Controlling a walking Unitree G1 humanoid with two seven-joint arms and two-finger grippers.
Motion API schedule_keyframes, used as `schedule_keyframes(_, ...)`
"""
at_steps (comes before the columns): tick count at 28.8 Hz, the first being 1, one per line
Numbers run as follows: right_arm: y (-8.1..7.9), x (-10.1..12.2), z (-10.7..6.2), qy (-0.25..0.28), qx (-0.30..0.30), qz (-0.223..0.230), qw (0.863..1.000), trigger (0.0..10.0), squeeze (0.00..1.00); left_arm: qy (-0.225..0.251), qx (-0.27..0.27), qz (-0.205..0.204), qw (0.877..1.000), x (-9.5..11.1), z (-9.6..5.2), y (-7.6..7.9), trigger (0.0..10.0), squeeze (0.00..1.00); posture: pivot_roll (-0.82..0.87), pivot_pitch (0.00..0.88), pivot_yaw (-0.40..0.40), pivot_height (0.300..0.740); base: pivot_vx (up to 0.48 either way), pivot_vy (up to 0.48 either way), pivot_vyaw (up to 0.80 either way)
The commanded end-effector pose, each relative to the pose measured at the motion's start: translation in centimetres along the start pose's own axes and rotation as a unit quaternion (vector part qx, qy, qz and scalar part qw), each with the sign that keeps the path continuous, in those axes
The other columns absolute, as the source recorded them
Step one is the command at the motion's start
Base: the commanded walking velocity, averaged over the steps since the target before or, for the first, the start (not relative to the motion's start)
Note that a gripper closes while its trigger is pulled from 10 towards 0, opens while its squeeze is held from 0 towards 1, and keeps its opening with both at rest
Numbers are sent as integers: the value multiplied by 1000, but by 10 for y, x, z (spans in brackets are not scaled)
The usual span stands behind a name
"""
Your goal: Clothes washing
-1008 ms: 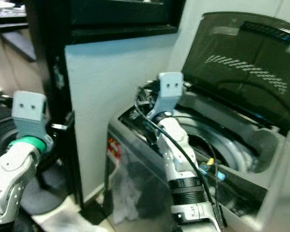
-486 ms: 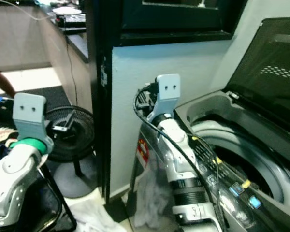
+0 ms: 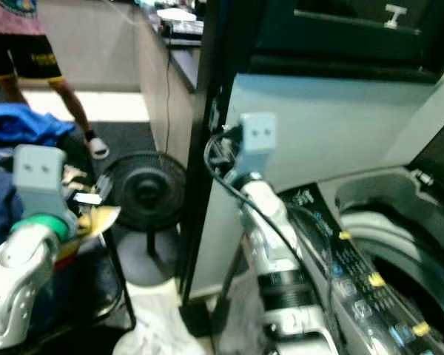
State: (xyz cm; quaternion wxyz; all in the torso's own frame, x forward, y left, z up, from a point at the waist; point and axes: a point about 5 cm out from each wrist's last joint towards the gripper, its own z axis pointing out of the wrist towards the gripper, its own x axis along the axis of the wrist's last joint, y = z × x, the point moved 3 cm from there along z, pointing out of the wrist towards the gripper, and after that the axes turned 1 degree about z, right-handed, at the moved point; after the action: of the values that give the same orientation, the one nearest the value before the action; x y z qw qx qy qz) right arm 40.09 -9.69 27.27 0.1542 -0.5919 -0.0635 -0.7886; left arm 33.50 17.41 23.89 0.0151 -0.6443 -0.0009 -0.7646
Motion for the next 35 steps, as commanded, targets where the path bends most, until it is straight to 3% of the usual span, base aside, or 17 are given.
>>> schedule_keyframes(1,10,-9,-4,-16,-15,11,1000,10000,0,-7,-1,-11,1000,-7,-2,0,10000,0,72,11,-54,740,0,0,800)
schedule_keyframes(15,12,-17,-10,-25,-18,12,999,10000,0,-31,5,14,999,-30,-12,-13,10000,0,68,2,-34,740,0,0,800)
schedule_keyframes(17,13,-17,-10,-27,-13,18,999,10000,0,-14,45,9,999,-38,-19,-30,10000,0,70,0,-41,740,0,0,800)
schedule_keyframes(18,13,-17,-10,-27,-13,18,999,10000,0,-14,45,9,999,-38,-19,-30,10000,0,70,0,-41,740,0,0,800)
schedule_keyframes(19,11,-18,-9,-30,-5,27,999,10000,0,-13,84,0,996,-50,-27,-45,10000,0,68,0,-42,740,0,0,800)
schedule_keyframes(22,8,-19,-9,-35,4,31,999,10000,0,-27,104,-9,994,-63,-35,-53,10000,0,72,0,-45,740,0,0,800)
schedule_keyframes(28,3,-30,-12,-53,13,51,997,10000,0,-53,69,-3,996,-75,-43,-42,10000,0,84,0,-51,740,0,0,219)
schedule_keyframes(35,0,-39,-16,-64,22,35,997,10000,0,-35,52,-6,998,-73,-40,-36,10000,0,94,6,-58,740,0,109,0)
